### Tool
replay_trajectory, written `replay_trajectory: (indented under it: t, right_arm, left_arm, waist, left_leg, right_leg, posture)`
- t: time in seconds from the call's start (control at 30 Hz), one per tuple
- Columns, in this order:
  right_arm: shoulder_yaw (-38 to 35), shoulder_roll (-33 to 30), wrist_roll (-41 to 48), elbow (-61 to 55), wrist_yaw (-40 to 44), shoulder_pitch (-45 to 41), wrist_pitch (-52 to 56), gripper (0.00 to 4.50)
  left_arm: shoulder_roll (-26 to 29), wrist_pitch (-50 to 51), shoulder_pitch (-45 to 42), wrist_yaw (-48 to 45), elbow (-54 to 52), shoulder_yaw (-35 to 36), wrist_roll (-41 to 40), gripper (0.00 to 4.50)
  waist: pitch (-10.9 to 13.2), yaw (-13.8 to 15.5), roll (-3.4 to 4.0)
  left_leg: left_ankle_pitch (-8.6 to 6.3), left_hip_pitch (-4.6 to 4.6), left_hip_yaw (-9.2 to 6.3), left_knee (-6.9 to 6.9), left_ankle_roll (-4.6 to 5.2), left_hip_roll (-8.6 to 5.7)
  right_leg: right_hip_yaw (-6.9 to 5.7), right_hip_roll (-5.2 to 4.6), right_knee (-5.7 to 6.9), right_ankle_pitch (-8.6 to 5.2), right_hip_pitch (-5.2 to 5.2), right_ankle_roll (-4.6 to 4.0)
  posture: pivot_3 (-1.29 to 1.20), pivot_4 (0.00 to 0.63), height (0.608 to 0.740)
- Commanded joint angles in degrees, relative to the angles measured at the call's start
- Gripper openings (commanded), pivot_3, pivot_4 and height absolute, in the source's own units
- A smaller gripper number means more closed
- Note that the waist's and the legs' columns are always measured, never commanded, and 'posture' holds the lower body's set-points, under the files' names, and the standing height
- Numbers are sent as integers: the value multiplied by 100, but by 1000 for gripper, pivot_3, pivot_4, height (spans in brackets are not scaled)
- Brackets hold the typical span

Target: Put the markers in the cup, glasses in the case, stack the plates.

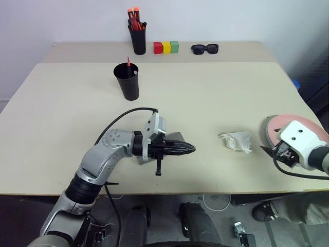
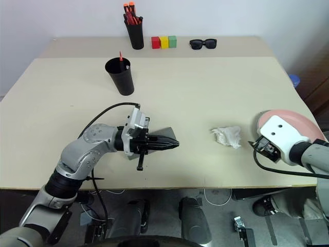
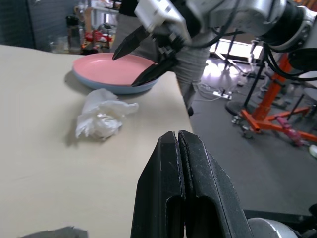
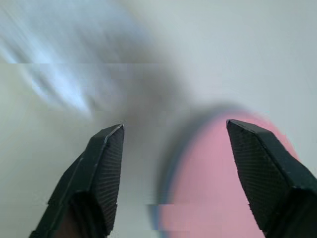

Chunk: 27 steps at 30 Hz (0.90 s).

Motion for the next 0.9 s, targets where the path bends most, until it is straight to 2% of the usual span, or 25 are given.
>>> replay_trajectory:
  t: [0.03,0.17,0.37,0.47,0.63,0.9]
  right_arm:
    - [522,187,109,-223,-245,-304,42,3335]
    - [1295,398,-151,-17,-607,-553,-112,3335]
    - [1846,350,-630,500,-987,-613,-392,3335]
    - [1886,319,-747,653,-1065,-632,-490,2526]
    - [1692,254,-784,635,-1092,-581,-562,37]
    - [323,-198,-856,800,-1211,-482,-324,37]
  left_arm:
    - [17,-53,-47,19,-108,173,-47,0]
    - [46,-25,-11,46,-159,215,-51,0]
    - [92,12,100,101,-277,214,-71,0]
    - [94,29,104,135,-289,208,-67,0]
    - [107,34,115,147,-295,210,-71,0]
    - [91,-17,70,62,-168,208,-68,0]
  waist:
    - [0,-2,-1]
    - [1,4,-2]
    - [1,7,-2]
    - [1,7,-2]
    - [1,3,-2]
    - [1,17,-2]
  left_leg:
    - [0,0,0,1,0,0]
    - [0,0,0,0,0,-1]
    - [0,-4,-1,0,0,-2]
    - [0,-3,-2,0,0,-2]
    - [0,-3,-2,-1,0,-1]
    - [0,-4,-2,0,0,-2]
  right_leg:
    - [0,0,-1,0,0,0]
    - [0,-2,-1,0,0,-1]
    - [-1,-4,-6,1,0,-1]
    - [-1,-3,-4,1,0,-1]
    - [-2,-2,-4,1,0,-1]
    - [-1,-4,-4,1,0,-1]
  posture:
    - [0,150,740]
    - [0,150,740]
    - [0,150,740]
    - [0,150,740]
    - [0,150,740]
    - [0,150,740]
